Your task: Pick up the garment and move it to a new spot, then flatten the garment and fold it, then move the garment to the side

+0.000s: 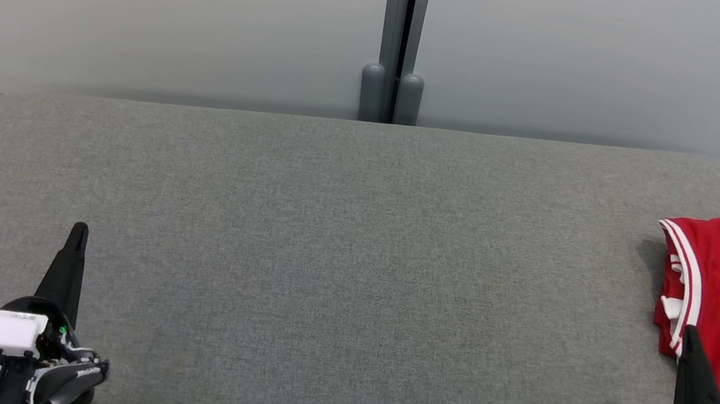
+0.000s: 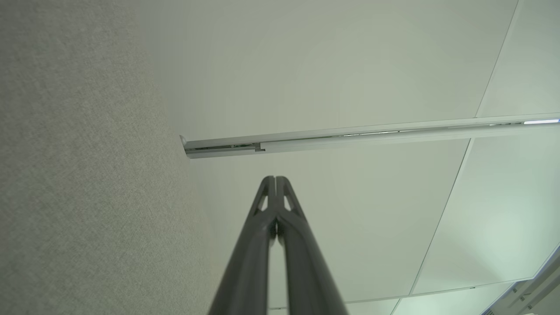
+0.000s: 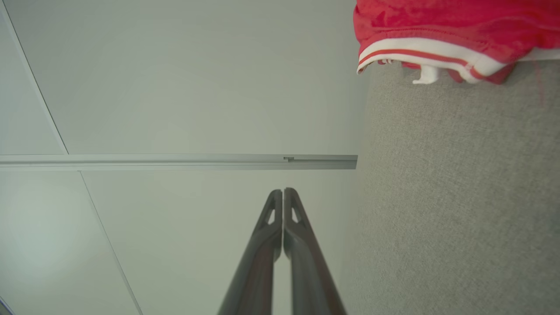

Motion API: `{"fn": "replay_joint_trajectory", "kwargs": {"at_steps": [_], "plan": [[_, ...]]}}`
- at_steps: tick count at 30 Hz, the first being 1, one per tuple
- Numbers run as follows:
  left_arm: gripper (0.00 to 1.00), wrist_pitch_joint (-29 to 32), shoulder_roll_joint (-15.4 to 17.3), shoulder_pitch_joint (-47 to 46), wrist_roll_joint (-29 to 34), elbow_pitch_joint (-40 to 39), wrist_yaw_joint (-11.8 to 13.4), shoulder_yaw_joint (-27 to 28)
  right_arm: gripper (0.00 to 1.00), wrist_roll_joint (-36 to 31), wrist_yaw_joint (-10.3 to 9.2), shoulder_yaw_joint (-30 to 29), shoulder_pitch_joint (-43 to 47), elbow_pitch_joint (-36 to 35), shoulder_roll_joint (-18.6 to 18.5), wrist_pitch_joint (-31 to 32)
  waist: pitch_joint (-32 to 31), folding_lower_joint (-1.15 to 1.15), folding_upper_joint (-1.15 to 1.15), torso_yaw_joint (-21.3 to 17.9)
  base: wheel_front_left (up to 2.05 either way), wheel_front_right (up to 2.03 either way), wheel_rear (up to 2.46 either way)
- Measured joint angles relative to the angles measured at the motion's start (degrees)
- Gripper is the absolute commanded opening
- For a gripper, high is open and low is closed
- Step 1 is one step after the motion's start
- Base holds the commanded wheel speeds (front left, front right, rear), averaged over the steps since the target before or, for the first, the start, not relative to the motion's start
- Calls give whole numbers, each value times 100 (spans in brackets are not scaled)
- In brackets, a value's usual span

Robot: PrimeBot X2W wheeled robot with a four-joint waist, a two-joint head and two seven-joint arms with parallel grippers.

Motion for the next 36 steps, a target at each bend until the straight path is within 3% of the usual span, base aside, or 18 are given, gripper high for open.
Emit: {"fn": "replay_joint_trajectory", "kwargs": {"at_steps": [36], "plan": [[0,24,-12,-5,3,1,-1,21,0,-11,0,-41,-1,1,19,24,0,0,0,0,0,0,0]]}}
